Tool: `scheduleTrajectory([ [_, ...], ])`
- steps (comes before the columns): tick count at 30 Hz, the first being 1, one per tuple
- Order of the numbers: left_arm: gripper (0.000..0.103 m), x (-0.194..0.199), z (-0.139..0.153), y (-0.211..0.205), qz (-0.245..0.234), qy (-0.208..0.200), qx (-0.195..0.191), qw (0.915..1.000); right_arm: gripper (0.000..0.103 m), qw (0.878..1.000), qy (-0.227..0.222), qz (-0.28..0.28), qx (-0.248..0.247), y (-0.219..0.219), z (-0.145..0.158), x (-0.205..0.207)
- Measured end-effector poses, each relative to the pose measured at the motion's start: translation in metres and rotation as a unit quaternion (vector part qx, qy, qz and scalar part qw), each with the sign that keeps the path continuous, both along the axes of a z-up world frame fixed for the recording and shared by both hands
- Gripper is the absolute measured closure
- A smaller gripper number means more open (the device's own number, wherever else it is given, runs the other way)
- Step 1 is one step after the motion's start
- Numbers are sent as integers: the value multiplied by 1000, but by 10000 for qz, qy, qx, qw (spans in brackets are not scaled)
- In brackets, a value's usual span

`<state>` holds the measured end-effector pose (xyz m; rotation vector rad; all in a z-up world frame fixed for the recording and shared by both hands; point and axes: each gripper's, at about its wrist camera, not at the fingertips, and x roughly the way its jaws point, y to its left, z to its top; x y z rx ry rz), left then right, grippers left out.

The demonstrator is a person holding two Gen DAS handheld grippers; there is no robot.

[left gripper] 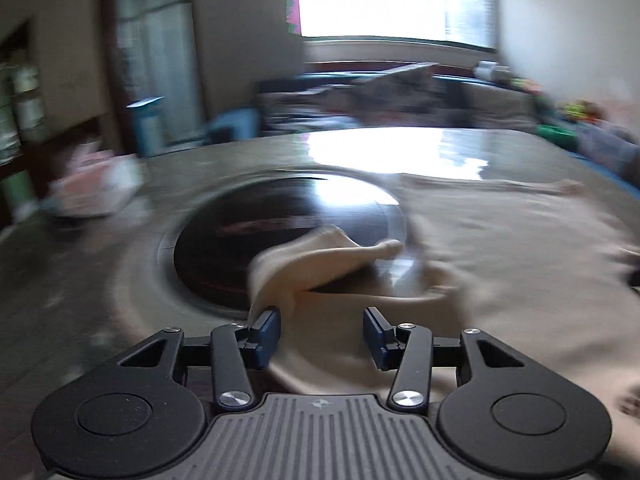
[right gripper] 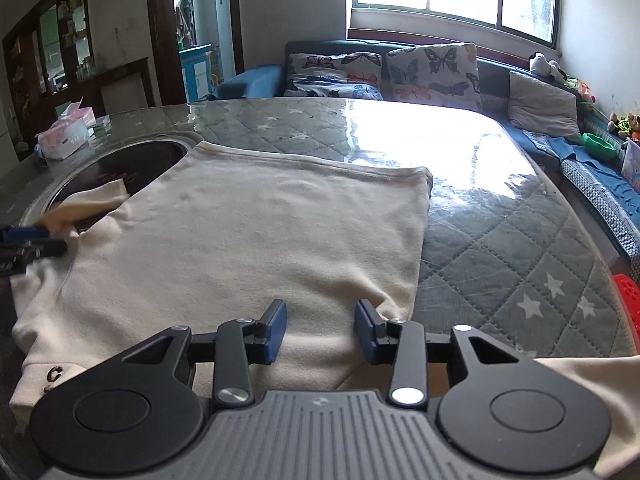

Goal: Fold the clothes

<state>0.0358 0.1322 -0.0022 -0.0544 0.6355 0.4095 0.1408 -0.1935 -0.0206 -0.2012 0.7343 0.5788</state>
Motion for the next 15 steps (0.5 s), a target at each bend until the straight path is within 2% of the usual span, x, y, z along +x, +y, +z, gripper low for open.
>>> scheduleTrajectory([
  [4,51,-9,-1,26,880,6,-34,9961,61,10000,-26,-12,-11,1,-1,0],
  [6,45,-15,-2,40,1149,-13,-126,9933,61,10000,-33,-14,-7,0,-1,0],
  [10,44,-26,-1,53,1438,-34,-74,9896,60,10000,-42,-16,-14,0,-2,0],
  [12,44,-29,0,56,1361,-48,-167,9905,60,10000,-46,-24,-18,0,-2,0],
  [15,44,-30,0,54,1314,-36,-83,9913,59,10000,-51,-35,-21,0,-2,0],
])
